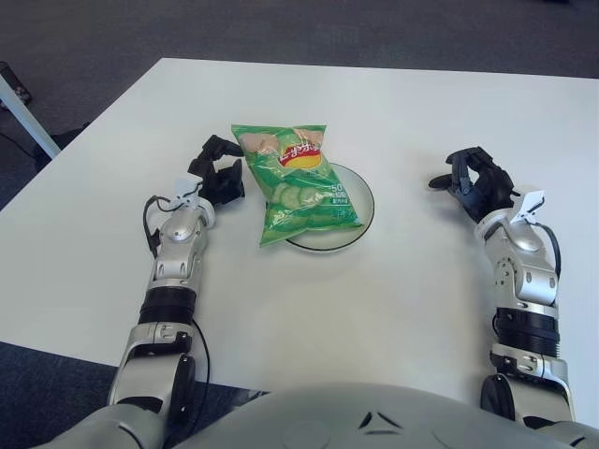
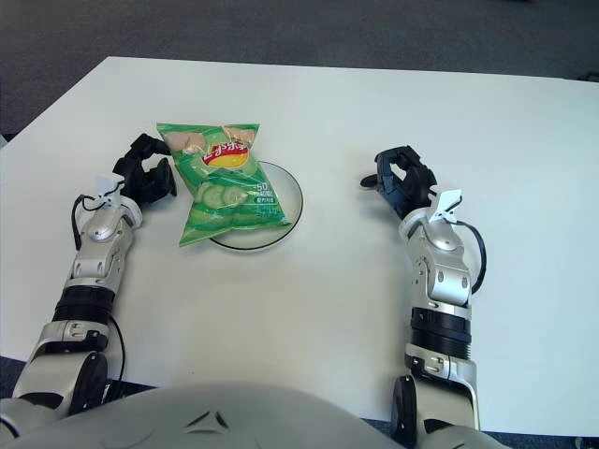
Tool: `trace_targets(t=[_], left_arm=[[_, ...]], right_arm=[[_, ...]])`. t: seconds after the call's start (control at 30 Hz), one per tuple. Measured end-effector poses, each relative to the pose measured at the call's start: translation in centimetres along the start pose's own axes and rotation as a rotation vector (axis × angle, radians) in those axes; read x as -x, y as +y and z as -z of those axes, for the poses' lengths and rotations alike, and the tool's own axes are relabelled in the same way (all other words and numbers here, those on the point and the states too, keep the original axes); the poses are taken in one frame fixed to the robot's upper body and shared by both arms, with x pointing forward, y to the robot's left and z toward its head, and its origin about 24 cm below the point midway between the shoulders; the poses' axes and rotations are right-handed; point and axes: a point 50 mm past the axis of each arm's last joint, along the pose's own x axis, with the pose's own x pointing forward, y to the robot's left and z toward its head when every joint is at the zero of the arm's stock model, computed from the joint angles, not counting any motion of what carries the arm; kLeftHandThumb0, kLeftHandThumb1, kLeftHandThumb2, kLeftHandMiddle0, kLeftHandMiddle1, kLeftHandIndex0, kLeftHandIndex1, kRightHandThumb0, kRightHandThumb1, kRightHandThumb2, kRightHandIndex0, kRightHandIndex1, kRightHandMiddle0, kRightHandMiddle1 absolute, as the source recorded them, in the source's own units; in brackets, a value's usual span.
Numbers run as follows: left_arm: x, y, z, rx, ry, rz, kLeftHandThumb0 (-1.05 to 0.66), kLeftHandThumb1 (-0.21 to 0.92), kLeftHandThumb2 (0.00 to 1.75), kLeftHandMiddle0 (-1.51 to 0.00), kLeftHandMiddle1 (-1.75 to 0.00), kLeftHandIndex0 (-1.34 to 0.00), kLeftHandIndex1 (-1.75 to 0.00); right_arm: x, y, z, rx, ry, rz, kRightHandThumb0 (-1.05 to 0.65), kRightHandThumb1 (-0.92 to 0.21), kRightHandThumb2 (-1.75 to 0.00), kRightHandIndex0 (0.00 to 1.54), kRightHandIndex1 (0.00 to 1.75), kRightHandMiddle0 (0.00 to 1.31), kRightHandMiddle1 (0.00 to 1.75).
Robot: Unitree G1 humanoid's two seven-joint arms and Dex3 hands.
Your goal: Put the snack into the plate.
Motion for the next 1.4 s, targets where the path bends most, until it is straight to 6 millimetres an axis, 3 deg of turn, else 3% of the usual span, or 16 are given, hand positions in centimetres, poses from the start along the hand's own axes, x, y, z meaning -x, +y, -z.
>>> trace_targets(t=[0.2, 0.5, 0.7, 1.13, 1.4], left_arm=[[0.0, 0.1, 0.2, 0.0, 0.006, -0.003, -0.39, 0.64, 0.91, -1.06, -1.75, -0.37, -1.75], [-0.1, 0.2, 0.3, -0.006, -0.001, -0.001, -0.39, 0.67, 0.86, -1.06, -1.75, -0.35, -1.75], [-0.1, 0.2, 0.2, -0.011, -0.006, 0.003, -0.38, 0.69, 0.84, -1.05, -1.75, -0.34, -1.75], [-0.2, -0.1, 0.0, -0.017, -0.025, 0.026, -0.38, 0.7, 0.82, -1.07, -1.75, -0.33, -1.75], [-0.2, -0.2, 0.0, -0.019, -0.028, 0.028, -0.38, 0.69, 0.84, -1.07, -1.75, -0.34, -1.75]], right_arm=[[-0.2, -0.2, 1.1, -0.016, -0.006, 0.05, -0.44, -0.44, -1.17, 0.96, 1.74, 0.52, 1.75], [-0.4, -0.2, 1.0, -0.017, -0.009, 0.08, -0.48, -0.31, -1.33, 1.12, 1.75, 0.62, 1.75], [-0.6, -0.2, 0.9, -0.022, -0.005, 0.081, -0.5, -0.27, -1.37, 1.23, 1.75, 0.65, 1.75], [-0.4, 0.0, 1.3, -0.215, 0.06, -0.03, -0.55, -0.14, -1.53, 1.33, 1.75, 0.76, 1.75], [-0.4, 0.3, 1.3, -0.196, 0.073, -0.035, -0.55, -0.15, -1.52, 1.35, 1.75, 0.75, 1.75]])
